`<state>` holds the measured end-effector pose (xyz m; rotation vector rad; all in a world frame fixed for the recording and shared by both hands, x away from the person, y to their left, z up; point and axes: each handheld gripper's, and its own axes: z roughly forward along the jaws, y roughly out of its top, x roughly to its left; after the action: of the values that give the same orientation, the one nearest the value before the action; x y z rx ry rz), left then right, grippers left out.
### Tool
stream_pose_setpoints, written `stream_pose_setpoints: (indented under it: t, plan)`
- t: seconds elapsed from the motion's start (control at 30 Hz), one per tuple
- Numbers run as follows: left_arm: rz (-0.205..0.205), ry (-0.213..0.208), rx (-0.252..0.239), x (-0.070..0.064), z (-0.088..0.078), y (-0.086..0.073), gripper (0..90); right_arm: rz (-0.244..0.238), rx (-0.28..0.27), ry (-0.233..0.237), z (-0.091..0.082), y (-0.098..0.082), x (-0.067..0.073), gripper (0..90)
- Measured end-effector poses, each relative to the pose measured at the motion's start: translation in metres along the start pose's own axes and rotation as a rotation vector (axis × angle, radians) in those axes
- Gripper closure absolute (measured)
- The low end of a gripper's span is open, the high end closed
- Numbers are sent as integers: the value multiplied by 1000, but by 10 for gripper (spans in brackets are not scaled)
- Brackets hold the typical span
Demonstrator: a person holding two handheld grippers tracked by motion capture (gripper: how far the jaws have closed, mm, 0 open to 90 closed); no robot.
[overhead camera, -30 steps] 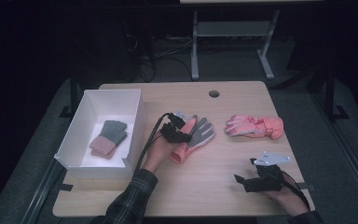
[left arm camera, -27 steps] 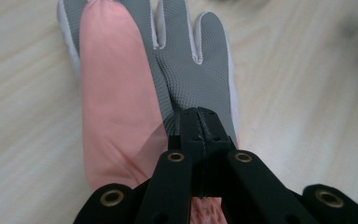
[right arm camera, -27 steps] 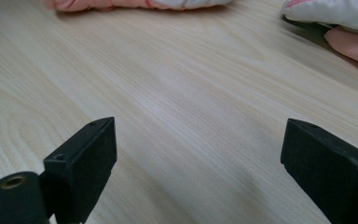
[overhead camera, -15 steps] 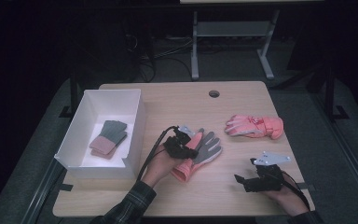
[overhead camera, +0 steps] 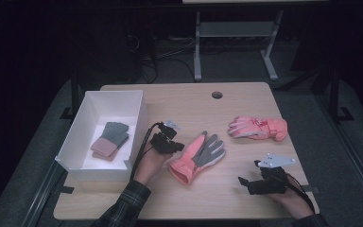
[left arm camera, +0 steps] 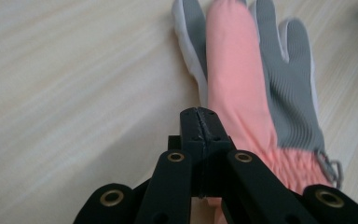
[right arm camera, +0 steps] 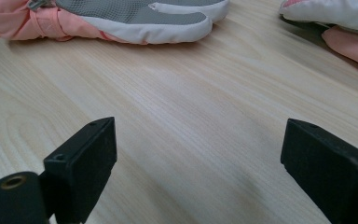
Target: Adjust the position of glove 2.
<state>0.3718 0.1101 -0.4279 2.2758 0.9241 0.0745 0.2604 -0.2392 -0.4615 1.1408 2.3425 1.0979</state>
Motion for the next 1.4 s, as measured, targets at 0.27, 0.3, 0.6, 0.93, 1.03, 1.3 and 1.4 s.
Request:
stream_pose_setpoints:
  t: [0.27,0.3,0.6,0.93,1.03,1.3,1.4]
  plan:
    - [47,-39,46,-17,-3,-14,897,15,5,-3,0,-2,-2,102]
    - [53,-47,53,-18,-3,-17,897,13,5,-3,0,-2,-3,102]
    - [124,-115,96,-39,-2,-25,897,8,8,-8,0,-2,-2,102]
    - [178,-191,85,-65,13,-18,897,-10,16,-5,1,-2,-1,103]
    - [194,-204,84,-71,18,-15,897,-9,23,-3,1,-1,0,103]
    - [211,-233,88,-80,29,-8,897,-12,16,-4,1,-2,-2,103]
    - [217,-236,90,-84,33,-6,897,-11,17,-3,1,-2,-1,103]
